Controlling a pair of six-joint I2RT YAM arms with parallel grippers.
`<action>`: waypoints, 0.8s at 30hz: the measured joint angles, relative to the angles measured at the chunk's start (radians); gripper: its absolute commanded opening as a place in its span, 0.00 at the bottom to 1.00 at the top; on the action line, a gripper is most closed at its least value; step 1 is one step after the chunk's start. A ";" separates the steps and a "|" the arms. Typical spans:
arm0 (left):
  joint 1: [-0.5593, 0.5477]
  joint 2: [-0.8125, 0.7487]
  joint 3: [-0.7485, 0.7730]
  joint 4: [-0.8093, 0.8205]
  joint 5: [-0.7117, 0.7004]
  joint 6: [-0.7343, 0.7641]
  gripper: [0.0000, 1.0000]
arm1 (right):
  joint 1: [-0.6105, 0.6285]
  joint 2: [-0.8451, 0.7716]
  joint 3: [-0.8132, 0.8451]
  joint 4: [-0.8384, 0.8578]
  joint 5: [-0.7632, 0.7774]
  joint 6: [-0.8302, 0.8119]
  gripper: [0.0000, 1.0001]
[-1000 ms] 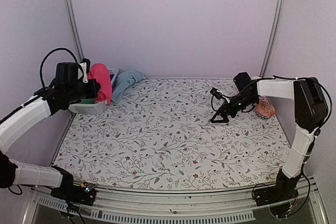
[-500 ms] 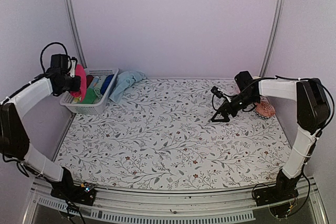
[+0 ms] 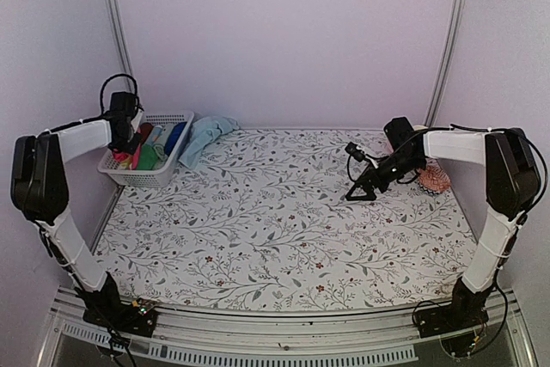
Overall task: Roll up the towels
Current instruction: Place the towel in the bin.
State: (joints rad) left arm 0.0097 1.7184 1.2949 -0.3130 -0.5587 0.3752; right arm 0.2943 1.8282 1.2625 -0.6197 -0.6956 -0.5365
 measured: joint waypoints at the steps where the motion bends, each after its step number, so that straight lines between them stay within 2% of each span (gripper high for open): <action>1: -0.011 0.018 0.011 0.007 -0.015 0.016 0.00 | 0.000 0.000 0.000 0.000 0.000 0.000 0.99; 6: -0.056 0.069 0.032 0.017 -0.012 0.045 0.00 | 0.000 0.000 0.000 0.000 0.001 -0.003 0.99; 14: -0.062 0.074 0.048 -0.018 0.117 0.032 0.00 | 0.000 0.000 0.000 0.000 0.001 -0.003 0.99; 24: -0.056 0.190 0.119 -0.117 0.247 -0.011 0.00 | 0.000 -0.003 0.000 0.000 0.001 -0.006 0.99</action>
State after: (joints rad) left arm -0.0460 1.9087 1.4136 -0.4297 -0.3115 0.3645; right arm 0.2943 1.8252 1.2625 -0.6197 -0.6949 -0.5426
